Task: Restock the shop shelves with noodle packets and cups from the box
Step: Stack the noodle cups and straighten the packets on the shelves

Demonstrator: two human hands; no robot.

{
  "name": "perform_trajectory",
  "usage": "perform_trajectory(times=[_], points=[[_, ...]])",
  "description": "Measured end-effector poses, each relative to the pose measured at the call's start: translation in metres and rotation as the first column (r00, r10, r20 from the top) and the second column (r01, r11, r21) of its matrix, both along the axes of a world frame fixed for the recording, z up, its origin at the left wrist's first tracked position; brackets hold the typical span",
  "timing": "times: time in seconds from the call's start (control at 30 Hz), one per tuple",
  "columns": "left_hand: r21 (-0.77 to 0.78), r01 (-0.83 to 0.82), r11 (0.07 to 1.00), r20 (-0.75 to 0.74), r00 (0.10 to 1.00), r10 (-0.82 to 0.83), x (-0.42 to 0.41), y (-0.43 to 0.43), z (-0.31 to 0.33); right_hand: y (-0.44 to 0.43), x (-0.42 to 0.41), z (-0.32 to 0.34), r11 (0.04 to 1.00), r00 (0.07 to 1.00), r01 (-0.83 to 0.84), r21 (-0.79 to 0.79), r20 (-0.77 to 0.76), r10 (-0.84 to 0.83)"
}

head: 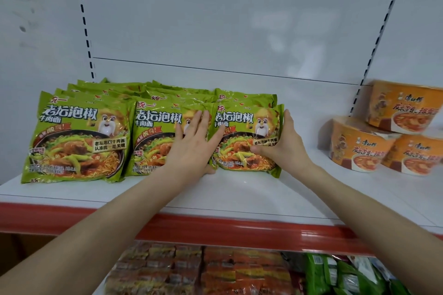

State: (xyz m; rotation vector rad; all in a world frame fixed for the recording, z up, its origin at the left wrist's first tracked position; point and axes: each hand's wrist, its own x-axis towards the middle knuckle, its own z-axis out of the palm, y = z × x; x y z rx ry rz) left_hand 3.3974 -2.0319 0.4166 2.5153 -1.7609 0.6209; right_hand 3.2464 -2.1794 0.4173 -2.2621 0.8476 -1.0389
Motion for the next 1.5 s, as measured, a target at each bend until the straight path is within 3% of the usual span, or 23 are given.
perform_trajectory(times=[0.13, 0.23, 0.3, 0.4, 0.57, 0.7, 0.97, 1.23, 1.33, 1.5], points=[[-0.02, 0.007, 1.0, 0.002, 1.0, -0.007, 0.002, -0.001, -0.002, -0.002, -0.002, 0.006, 1.0, 0.991, 0.018, -0.021, -0.135, -0.02], [-0.029, 0.034, 0.999, -0.006, 0.999, -0.034, 0.005, 0.002, -0.004, 0.011, -0.007, 0.014, 0.952, 0.962, 0.059, -0.3, -0.236, -0.134], [-0.034, 0.046, 0.998, -0.002, 0.999, -0.046, 0.006, 0.005, -0.004, 0.022, -0.006, 0.018, 0.847, 0.932, -0.061, -0.528, -0.335, -0.141], [-0.04, 0.051, 0.998, 0.019, 0.999, -0.051, 0.005, 0.012, -0.002, 0.028, 0.006, 0.009, 0.74, 0.83, -0.269, -0.617, -0.538, -0.147], [-0.025, -0.041, 0.999, 0.032, 0.999, 0.042, 0.024, 0.029, -0.003, 0.032, 0.014, 0.0, 0.736, 0.799, -0.272, -0.619, -0.571, -0.186], [-0.025, 0.006, 1.0, -0.039, 0.999, -0.007, 0.035, 0.028, -0.004, 0.031, 0.018, 0.0, 0.752, 0.786, -0.244, -0.613, -0.579, -0.216], [-0.045, 0.012, 0.999, -0.036, 0.999, -0.014, 0.034, 0.029, -0.005, 0.032, 0.021, -0.003, 0.773, 0.801, -0.215, -0.596, -0.561, -0.209], [-0.136, 0.106, 0.985, -0.099, 0.988, -0.119, 0.038, 0.047, -0.006, 0.029, 0.015, 0.005, 0.793, 0.777, -0.278, -0.541, -0.613, -0.145], [-0.158, 0.125, 0.98, -0.079, 0.987, -0.139, 0.042, 0.054, -0.005, 0.027, 0.014, 0.007, 0.783, 0.794, -0.302, -0.544, -0.598, -0.11], [-0.086, 0.13, 0.988, -0.015, 0.991, -0.131, 0.031, 0.044, -0.002, 0.03, 0.022, -0.004, 0.745, 0.824, -0.235, -0.624, -0.535, -0.188]])
